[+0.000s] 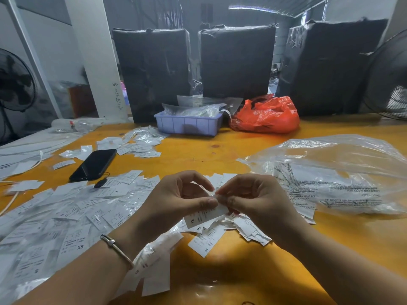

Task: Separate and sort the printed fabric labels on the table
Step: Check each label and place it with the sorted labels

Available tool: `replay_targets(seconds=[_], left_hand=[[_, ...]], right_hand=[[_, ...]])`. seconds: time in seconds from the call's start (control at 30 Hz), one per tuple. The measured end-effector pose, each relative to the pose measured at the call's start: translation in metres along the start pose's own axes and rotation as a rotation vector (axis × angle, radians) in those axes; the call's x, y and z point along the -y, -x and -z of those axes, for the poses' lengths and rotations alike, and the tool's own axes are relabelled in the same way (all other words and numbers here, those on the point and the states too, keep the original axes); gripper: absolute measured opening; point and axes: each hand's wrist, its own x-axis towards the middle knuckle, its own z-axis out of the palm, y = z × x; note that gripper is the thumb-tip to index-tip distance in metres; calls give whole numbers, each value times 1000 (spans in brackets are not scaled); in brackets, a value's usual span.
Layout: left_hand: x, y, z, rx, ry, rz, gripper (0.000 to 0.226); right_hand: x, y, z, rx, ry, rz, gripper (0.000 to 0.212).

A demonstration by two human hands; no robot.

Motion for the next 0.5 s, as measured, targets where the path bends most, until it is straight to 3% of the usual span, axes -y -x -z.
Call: replay_targets(seconds=[0.2, 0.27, 0.37, 0.5], left_hand=[[3, -1, 2, 53, -16, 32, 37], [4, -2, 5, 48, -21, 38, 36], [5, -4, 14, 1, -93, 52, 21], [8, -6, 29, -127, -294, 66, 17]], right_hand=[[-3, -3, 7, 65, -56, -91, 7], [-6, -6, 17, 38, 180, -49, 8], [-13, -14, 44, -114, 807, 56, 10], [-21, -22, 79, -316, 1117, -159, 14]])
